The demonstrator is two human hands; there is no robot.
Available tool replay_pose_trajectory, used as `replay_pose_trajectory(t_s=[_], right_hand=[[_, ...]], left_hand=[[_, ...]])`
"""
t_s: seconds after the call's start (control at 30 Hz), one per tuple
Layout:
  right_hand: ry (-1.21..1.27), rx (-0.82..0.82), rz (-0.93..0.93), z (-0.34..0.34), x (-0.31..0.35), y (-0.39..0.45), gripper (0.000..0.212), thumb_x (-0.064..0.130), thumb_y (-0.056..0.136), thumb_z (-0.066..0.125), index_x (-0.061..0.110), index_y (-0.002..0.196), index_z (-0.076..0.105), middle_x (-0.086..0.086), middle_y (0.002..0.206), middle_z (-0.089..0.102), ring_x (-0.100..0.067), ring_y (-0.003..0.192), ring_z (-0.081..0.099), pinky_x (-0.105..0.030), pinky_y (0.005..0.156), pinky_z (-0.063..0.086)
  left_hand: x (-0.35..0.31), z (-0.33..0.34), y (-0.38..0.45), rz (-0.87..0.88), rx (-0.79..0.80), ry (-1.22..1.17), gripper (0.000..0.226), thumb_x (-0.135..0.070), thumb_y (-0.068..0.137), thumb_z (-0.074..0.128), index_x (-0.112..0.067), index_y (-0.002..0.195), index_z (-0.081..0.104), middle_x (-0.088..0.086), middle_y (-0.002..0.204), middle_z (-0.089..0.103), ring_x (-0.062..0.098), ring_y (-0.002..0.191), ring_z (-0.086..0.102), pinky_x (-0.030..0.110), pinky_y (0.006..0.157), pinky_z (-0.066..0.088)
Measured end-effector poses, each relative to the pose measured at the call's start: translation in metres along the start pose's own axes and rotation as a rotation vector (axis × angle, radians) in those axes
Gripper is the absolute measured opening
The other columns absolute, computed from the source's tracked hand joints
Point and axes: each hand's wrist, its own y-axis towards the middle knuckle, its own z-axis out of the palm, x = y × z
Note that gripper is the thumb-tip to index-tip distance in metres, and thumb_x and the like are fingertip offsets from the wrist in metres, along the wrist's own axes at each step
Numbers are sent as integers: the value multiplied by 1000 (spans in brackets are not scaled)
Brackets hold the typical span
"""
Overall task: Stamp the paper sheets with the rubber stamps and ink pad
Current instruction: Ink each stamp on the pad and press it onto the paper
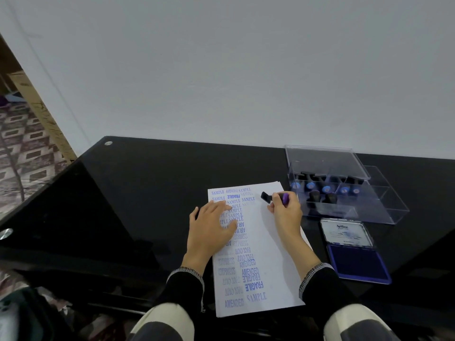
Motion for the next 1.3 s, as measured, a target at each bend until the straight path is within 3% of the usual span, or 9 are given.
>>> replay_pose_trajectory(t_s=[0.17, 0.37, 0.5, 0.6, 0.77, 0.87, 1.03, 1.2, 1.3], right_hand=[[198, 46, -4, -10, 20, -16, 5, 13, 92, 58, 15, 88, 60, -7, 78, 62, -14, 71, 60, -32, 80, 54], [426, 24, -73, -55, 47, -46, 8, 10, 94, 56, 13, 94, 63, -7, 83, 60, -15, 78, 61, -32, 80, 56], [299, -39, -104, -98, 38, -54, 4, 17, 92, 59, 19, 96, 59, -9, 88, 67, -19, 81, 67, -30, 76, 56], [220, -102, -96, -130, 26, -56, 11, 22, 92, 61, 12, 93, 61, -8, 86, 68, -20, 80, 67, -29, 73, 53], [92, -203, -74, -177, 5, -61, 24, 36, 95, 53, 15, 84, 60, 0, 74, 63, -10, 62, 56, -27, 66, 48], [-59, -258, -110, -200, -4, -67, 26, 38, 97, 48, 16, 84, 54, -3, 72, 61, -13, 64, 54, -12, 59, 40], [-306, -78, -174, -213, -12, -73, 23, 34, 98, 45, 15, 86, 49, -1, 72, 60, -9, 63, 56, -13, 54, 41], [-554, 50, -207, -209, -18, -69, 30, 51, 96, 35, 23, 90, 42, 3, 80, 61, -11, 69, 60, -36, 60, 52], [-638, 76, -278, -206, -19, -68, 24, 47, 97, 36, 25, 89, 39, 5, 79, 60, -12, 67, 59, -37, 58, 51]], left_hand=[[-2, -3, 0, 6, -12, -38, 35, -51, 88, 56, -40, 121, 56, -19, 143, 41, 4, 136, 32, 41, 118, 8], [-6, -8, -5, 84, -86, -58, 8, -42, 85, 62, -39, 92, 64, -24, 104, 56, 3, 107, 52, 42, 109, 30], [-21, -16, -9, 3, -44, 39, 14, -29, 91, 56, -35, 98, 67, -19, 107, 58, 6, 112, 50, 48, 116, 10], [-56, -10, -15, 12, -42, 24, 19, -21, 93, 54, -31, 99, 68, -16, 114, 59, 5, 118, 47, 49, 117, 3], [-136, 27, -46, 327, 104, -428, 24, -17, 93, 58, -22, 115, 66, -8, 125, 60, 11, 119, 52, 35, 109, 35], [-164, 41, -60, 370, 252, -401, 43, -28, 93, 58, -26, 135, 52, -13, 141, 47, 5, 133, 37, 24, 113, 26], [-166, 62, -67, 407, 282, -230, 70, -42, 89, 59, -26, 150, 27, -12, 155, 27, 7, 145, 15, 25, 119, 11], [-162, 68, -66, 461, 239, -189, 71, -48, 87, 56, -29, 149, 28, -16, 154, 27, 3, 135, 27, 34, 116, 27], [-161, 69, -67, 468, 237, -191, 69, -47, 88, 55, -28, 150, 29, -17, 154, 27, 2, 134, 26, 34, 118, 21]])
